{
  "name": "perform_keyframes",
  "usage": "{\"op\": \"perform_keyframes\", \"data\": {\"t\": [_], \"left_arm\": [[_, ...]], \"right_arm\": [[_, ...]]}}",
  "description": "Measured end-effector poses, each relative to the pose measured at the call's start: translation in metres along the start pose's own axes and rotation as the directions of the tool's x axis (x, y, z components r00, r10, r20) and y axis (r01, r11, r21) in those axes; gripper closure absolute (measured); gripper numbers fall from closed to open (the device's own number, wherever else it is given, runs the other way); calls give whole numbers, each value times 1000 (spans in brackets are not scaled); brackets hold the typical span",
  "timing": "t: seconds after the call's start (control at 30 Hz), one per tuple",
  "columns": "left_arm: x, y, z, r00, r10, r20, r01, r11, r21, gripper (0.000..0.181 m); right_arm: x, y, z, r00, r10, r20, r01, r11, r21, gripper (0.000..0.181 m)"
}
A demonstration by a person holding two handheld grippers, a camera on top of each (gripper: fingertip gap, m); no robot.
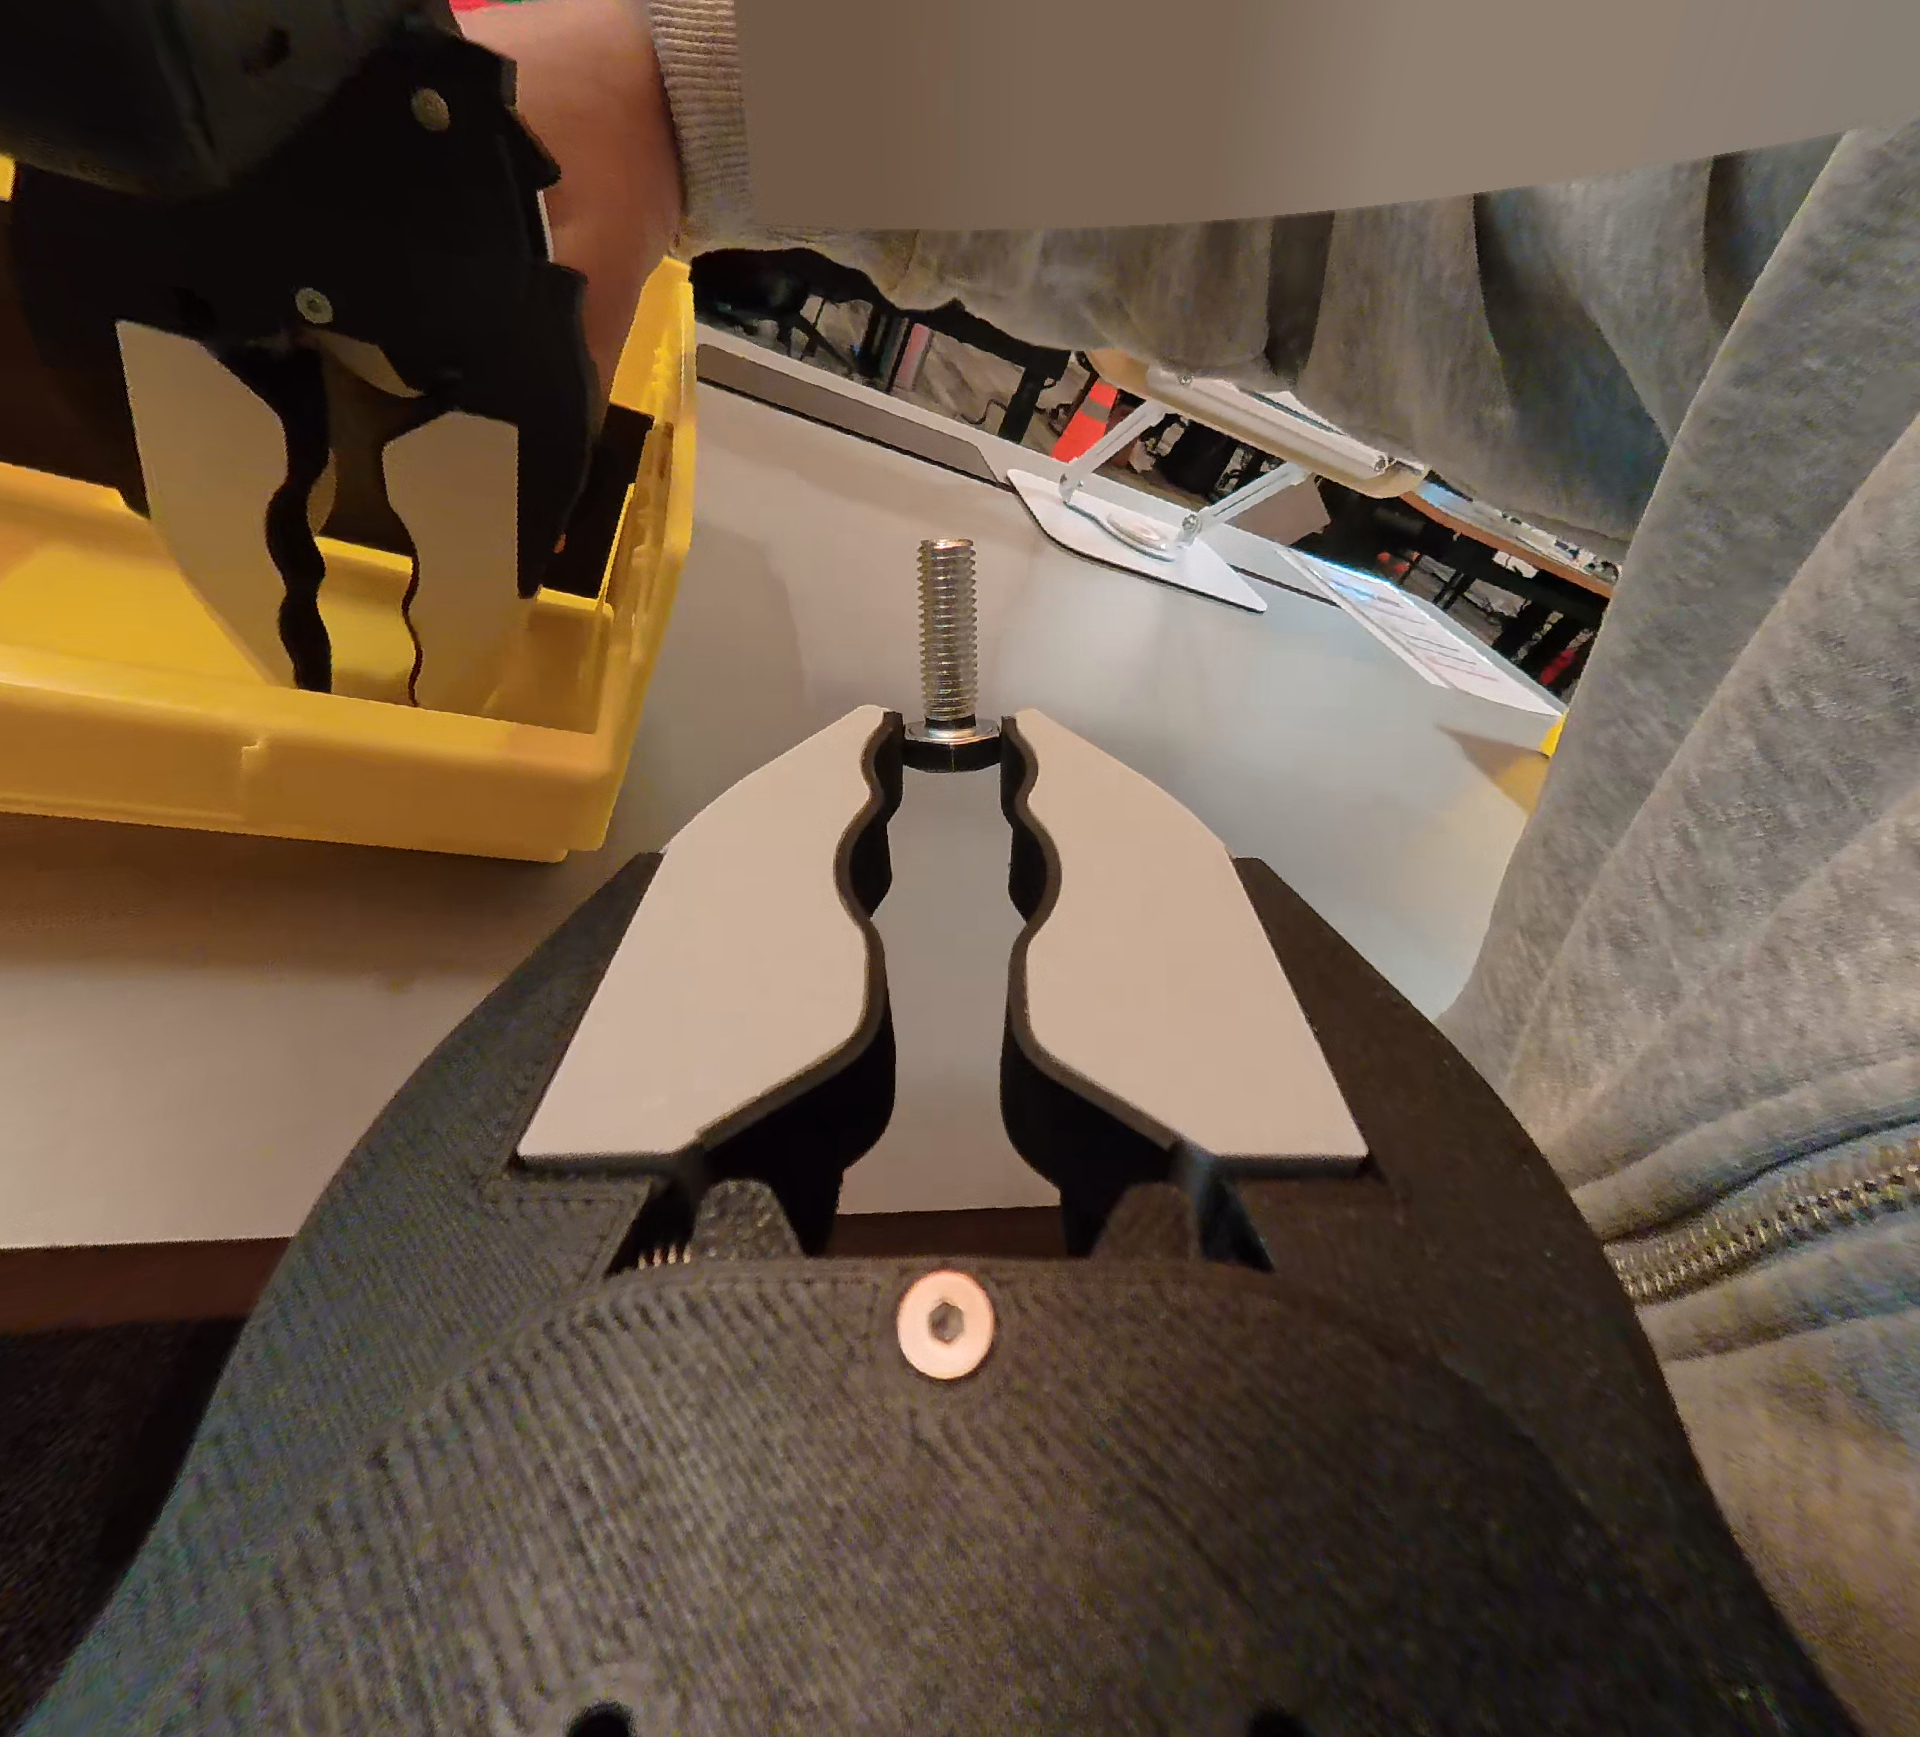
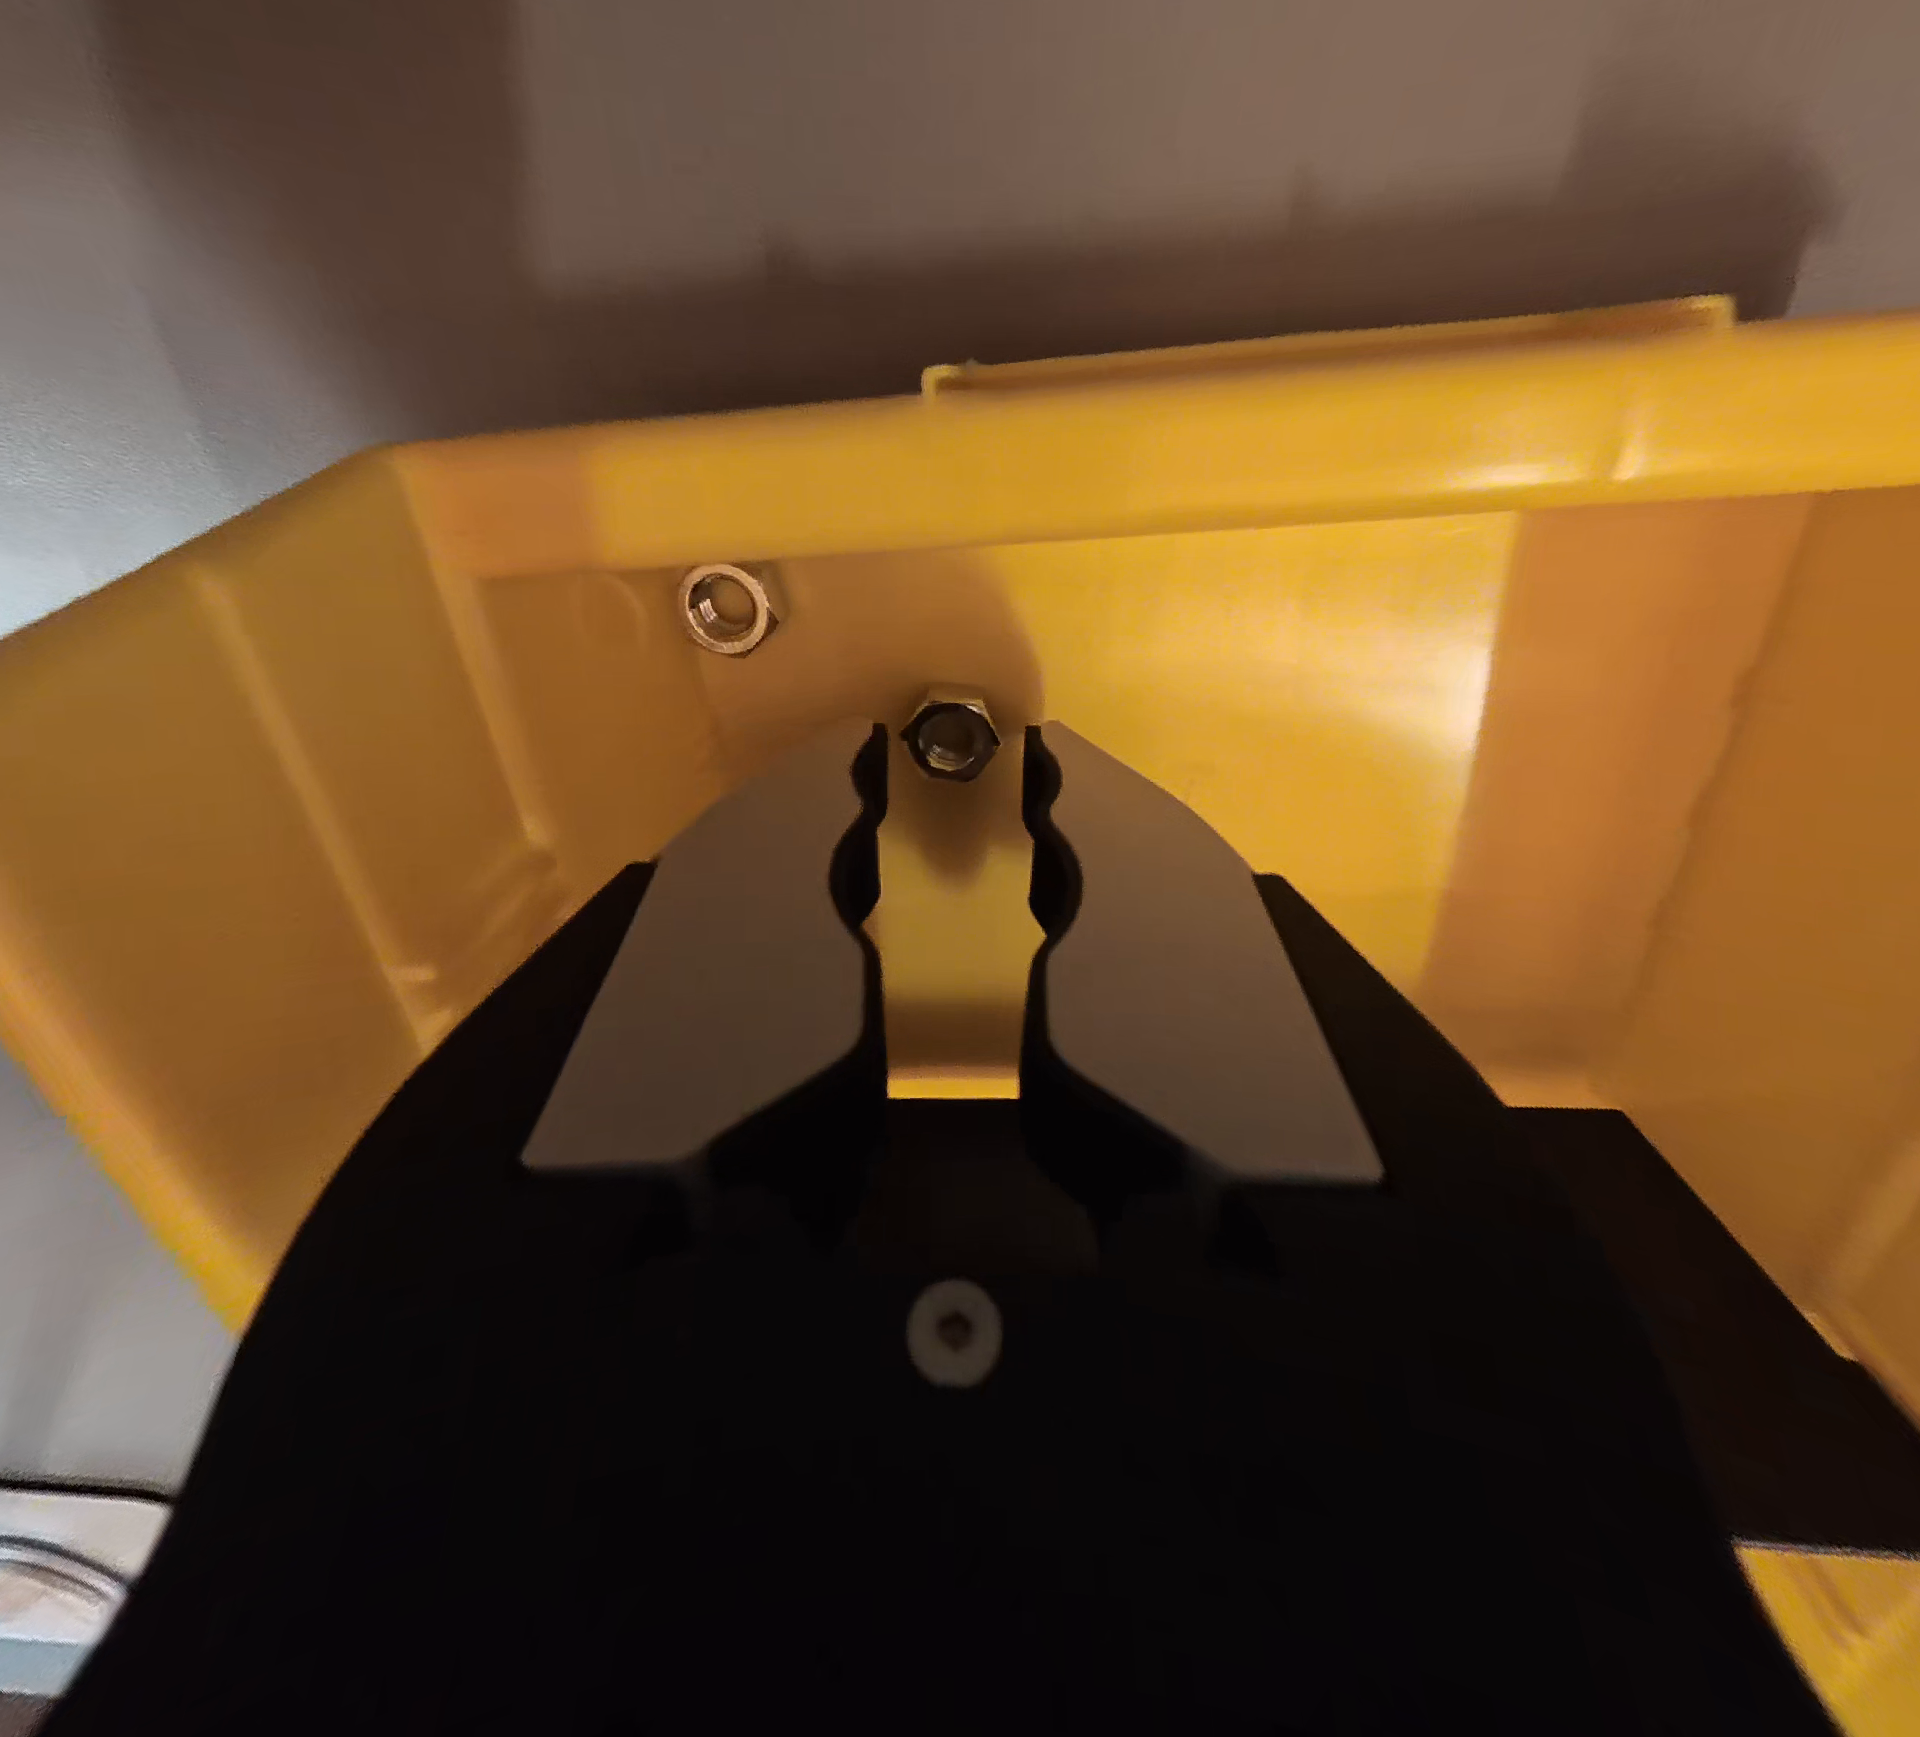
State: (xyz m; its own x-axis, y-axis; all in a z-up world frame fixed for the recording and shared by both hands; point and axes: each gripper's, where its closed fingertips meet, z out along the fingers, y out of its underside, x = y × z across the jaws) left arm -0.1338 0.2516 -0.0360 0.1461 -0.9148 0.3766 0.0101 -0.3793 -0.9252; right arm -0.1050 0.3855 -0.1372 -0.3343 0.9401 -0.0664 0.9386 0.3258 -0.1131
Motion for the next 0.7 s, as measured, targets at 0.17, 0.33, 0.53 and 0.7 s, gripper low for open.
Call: {"op": "perform_keyframes", "data": {"t": [0.17, 0.33, 0.53, 0.7], "left_arm": [[0, 0, 0, 1000, 5, 2, -5, 1000, -1, 163], [2, 0, 1, 1000, 29, 5, -29, 1000, -7, 162], [21, -2, 2, 992, 125, -17, -125, 992, -3, 162], [50, -3, 5, 978, 186, -94, -184, 983, 28, 162]], "right_arm": [[5, 0, 4, 999, -20, -34, 19, 1000, -4, 162], [16, -13, -22, 990, 29, -141, -16, 996, 92, 162], [-14, -19, -100, 942, 165, -293, -101, 970, 221, 162], [-93, -14, -156, 868, 291, -403, -197, 946, 259, 162]]}}
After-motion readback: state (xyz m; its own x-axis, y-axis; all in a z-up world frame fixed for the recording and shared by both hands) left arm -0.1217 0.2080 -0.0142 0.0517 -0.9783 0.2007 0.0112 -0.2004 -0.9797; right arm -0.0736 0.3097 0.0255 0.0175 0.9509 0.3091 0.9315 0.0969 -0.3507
